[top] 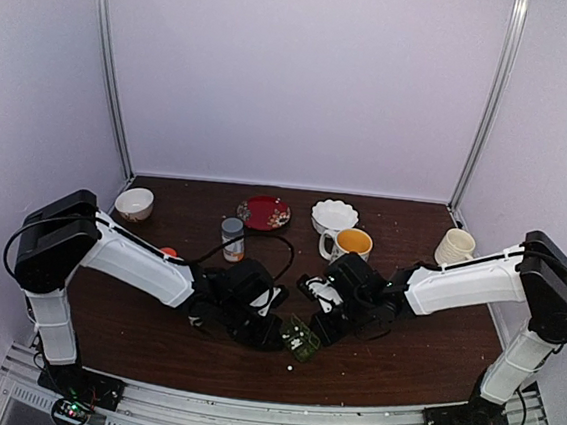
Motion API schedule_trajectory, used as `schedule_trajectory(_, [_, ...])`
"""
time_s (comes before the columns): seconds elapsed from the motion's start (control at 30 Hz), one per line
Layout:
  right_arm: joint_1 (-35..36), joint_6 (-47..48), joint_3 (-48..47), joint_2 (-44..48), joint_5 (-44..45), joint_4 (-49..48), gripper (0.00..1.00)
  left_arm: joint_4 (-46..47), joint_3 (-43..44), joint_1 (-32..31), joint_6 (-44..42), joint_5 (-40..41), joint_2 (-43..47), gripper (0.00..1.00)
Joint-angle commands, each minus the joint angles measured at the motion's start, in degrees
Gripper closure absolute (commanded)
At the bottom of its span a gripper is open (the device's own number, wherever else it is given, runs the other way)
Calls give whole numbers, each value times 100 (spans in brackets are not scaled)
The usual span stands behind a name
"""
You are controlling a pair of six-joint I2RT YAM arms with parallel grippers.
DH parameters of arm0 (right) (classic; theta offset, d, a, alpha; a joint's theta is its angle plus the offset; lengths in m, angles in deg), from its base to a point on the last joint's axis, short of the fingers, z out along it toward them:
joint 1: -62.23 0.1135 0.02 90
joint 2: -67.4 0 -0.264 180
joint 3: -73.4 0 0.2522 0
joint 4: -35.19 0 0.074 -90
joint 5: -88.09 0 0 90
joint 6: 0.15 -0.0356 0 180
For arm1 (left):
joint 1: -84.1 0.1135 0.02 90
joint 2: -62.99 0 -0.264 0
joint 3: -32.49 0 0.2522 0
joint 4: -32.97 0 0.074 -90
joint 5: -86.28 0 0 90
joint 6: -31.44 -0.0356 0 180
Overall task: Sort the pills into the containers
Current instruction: Adjust the pill container at the center of the board, then pick up the pill from the center of the board.
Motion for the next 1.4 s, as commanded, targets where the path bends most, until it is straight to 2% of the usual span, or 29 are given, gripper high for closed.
schedule_trajectory(0.0, [-198, -9, -24, 1, 206, 49, 97, 264, 127, 30, 1, 98, -64, 100])
schedule_trajectory(0.23, [-369, 259, -233, -145, 60, 278, 97, 286, 142, 29, -4, 58, -89, 100])
schedule_trajectory(0.47, [105, 347, -301, -193, -495, 232, 97, 308, 203, 27, 2, 5, -171, 100])
schedule_trajectory(0.57, [58, 308, -274, -205, -202, 333, 97, 302, 210, 28, -11, -17, -174, 100])
schedule_trajectory(1.07, [-332, 350, -202, 55, 193, 628, 97, 240, 4, 30, -42, 242, 152, 100])
schedule_trajectory(1.17, [-337, 395, -153, 227, 305, 684, 97, -135, -38, -11, -239, 328, 388, 100])
schedule_trajectory(1.3, [-333, 450, -42, 436, 403, 654, 94, -743, 46, -261, -460, 461, 533, 87])
schedule_trajectory(1.37, [-333, 460, 7, 522, 456, 614, 92, -897, 81, -427, -481, 517, 531, 85])
